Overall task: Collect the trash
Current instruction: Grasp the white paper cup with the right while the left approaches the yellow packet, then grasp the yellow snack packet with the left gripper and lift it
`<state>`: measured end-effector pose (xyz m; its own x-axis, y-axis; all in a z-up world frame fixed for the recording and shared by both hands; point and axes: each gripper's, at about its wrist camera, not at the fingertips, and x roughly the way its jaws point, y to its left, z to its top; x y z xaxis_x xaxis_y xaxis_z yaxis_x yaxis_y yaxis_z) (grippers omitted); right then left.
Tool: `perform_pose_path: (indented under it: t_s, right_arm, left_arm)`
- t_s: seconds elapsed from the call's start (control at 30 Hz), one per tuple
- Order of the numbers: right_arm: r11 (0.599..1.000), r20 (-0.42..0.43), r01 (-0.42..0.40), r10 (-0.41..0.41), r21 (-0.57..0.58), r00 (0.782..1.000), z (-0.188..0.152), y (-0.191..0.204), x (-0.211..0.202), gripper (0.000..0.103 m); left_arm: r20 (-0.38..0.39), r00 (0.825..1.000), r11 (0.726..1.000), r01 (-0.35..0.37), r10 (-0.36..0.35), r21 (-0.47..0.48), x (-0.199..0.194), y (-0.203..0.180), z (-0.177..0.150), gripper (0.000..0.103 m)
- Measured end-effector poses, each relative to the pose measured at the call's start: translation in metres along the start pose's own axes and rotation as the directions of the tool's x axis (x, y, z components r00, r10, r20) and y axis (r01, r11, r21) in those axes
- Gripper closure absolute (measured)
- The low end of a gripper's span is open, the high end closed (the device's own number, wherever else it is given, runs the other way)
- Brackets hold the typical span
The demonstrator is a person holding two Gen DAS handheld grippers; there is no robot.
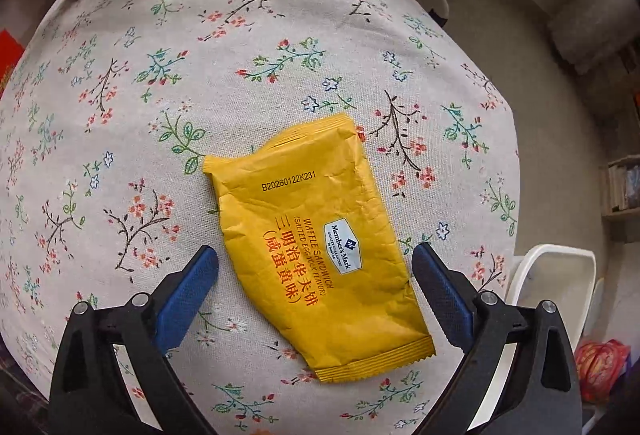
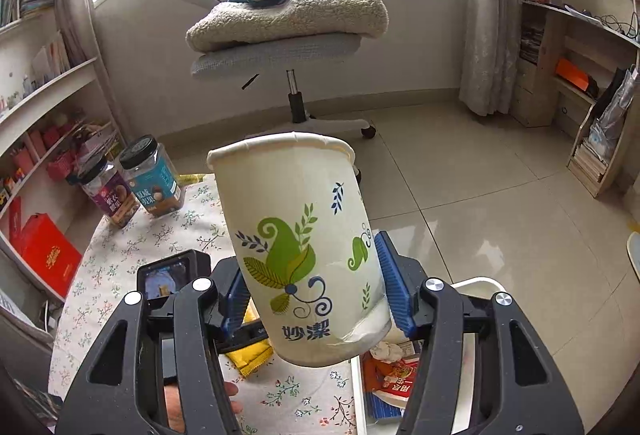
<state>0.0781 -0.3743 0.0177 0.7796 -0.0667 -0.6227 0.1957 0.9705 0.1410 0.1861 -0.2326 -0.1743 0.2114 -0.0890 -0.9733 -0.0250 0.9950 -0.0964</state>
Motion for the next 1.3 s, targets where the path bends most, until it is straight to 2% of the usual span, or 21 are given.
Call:
perform_pose_path:
  t_s: [0.03, 0.07, 0.13, 0.23, 0.33, 0.47, 0.53, 0.6, 0.67, 0.77, 0.83, 0.93, 1.0, 1.13, 1.3]
  right_arm:
    - [1.000, -0.004, -0.006, 0.006, 0.000, 1.000, 0.000, 0.002, 0.001, 0.049]
    - [1.000, -0.005, -0.010, 0.010, -0.004, 1.000, 0.000, 0.005, 0.001, 0.049]
    - [1.000, -0.008, -0.018, 0.018, -0.015, 1.000, -0.001, 0.014, 0.003, 0.049]
    - [0.999, -0.013, -0.045, 0.045, -0.030, 0.999, -0.003, 0.032, 0.004, 0.049]
    - [0.995, -0.023, -0.083, 0.082, -0.049, 0.996, -0.007, 0.057, 0.007, 0.049]
    - [0.989, -0.028, -0.119, 0.117, -0.093, 0.993, -0.013, 0.094, 0.010, 0.049]
    - [0.984, -0.029, -0.138, 0.136, -0.109, 0.990, -0.016, 0.112, 0.012, 0.049]
    - [0.980, -0.019, -0.151, 0.150, -0.126, 0.989, -0.018, 0.130, 0.013, 0.049]
    - [0.978, 0.001, -0.161, 0.163, -0.130, 0.987, -0.020, 0.144, 0.011, 0.049]
    - [0.975, 0.045, -0.186, 0.193, -0.121, 0.980, -0.018, 0.160, 0.004, 0.049]
    - [0.974, 0.085, -0.191, 0.202, -0.122, 0.976, -0.018, 0.169, -0.002, 0.049]
    - [0.974, 0.134, -0.184, 0.201, -0.132, 0.970, -0.021, 0.178, -0.009, 0.049]
    - [0.975, 0.161, -0.174, 0.195, -0.136, 0.967, -0.023, 0.180, -0.013, 0.049]
    - [0.979, 0.200, -0.163, 0.185, -0.124, 0.962, -0.023, 0.179, -0.018, 0.049]
    - [0.984, 0.230, -0.149, 0.168, -0.098, 0.959, -0.020, 0.171, -0.021, 0.048]
  left_arm:
    - [0.022, 1.000, 0.999, -0.013, 0.012, 0.037, -0.003, 0.001, -0.003, 0.028]
    - [0.041, 0.999, 0.997, -0.021, 0.018, 0.078, -0.006, 0.004, -0.006, 0.034]
    - [0.053, 0.998, 0.990, 0.019, -0.027, 0.138, -0.011, 0.016, -0.011, 0.056]
    - [0.059, 0.995, 0.983, 0.071, -0.082, 0.167, -0.021, 0.053, -0.013, 0.072]
    - [0.077, 0.994, 0.984, 0.066, -0.079, 0.164, -0.031, 0.101, -0.013, 0.076]
    - [0.144, 0.988, 0.993, 0.045, -0.061, 0.106, -0.055, 0.175, -0.007, 0.077]
    - [0.199, 0.979, 0.997, 0.033, -0.046, 0.067, -0.074, 0.205, -0.002, 0.077]
    - [0.259, 0.964, 0.998, 0.056, -0.057, 0.008, -0.096, 0.228, 0.006, 0.077]
    - [0.352, 0.934, 0.998, 0.068, -0.060, -0.011, -0.126, 0.241, 0.010, 0.077]
    - [0.518, 0.855, 1.000, -0.004, 0.001, 0.005, -0.168, 0.249, 0.008, 0.077]
    - [0.600, 0.800, 1.000, -0.003, 0.004, -0.002, -0.191, 0.252, 0.001, 0.077]
    - [0.692, 0.721, 1.000, -0.002, 0.011, -0.014, -0.219, 0.257, -0.006, 0.077]
    - [0.733, 0.680, 1.000, -0.003, 0.012, -0.014, -0.232, 0.255, -0.011, 0.077]
    - [0.783, 0.622, 1.000, -0.013, 0.003, 0.007, -0.245, 0.244, -0.021, 0.077]
    - [0.819, 0.574, 0.998, -0.053, -0.005, 0.044, -0.251, 0.226, -0.030, 0.076]
